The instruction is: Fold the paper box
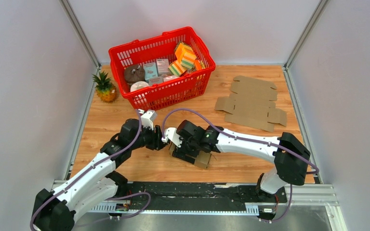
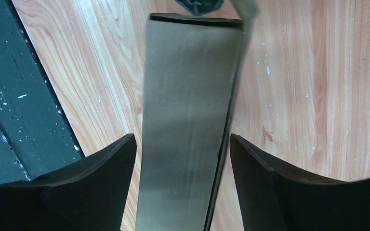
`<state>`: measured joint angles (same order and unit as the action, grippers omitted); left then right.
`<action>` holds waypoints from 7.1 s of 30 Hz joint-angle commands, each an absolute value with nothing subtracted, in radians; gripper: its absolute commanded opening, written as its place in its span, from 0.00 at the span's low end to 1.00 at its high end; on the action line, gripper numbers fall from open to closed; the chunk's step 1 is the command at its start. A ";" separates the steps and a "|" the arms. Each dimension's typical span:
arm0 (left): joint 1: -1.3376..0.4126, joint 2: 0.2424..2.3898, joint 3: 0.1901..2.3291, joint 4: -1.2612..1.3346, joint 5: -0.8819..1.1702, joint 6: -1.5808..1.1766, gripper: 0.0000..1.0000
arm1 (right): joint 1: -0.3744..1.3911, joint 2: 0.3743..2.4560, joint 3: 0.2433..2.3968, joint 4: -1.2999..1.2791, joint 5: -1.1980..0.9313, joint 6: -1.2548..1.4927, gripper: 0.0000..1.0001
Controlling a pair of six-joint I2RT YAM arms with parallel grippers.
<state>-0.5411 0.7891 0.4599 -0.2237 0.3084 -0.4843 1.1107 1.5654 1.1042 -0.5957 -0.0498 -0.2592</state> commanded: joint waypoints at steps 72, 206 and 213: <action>-0.724 0.988 0.643 -0.207 0.222 -0.476 0.24 | 0.870 1.018 0.836 -0.762 0.083 0.472 0.37; -0.604 0.640 0.572 -0.542 0.275 -1.325 0.57 | 0.451 1.245 0.954 -0.627 -0.750 0.736 0.51; -0.604 0.655 0.548 -0.532 0.287 -1.353 0.52 | 0.451 1.259 0.911 -0.617 -0.735 0.709 0.42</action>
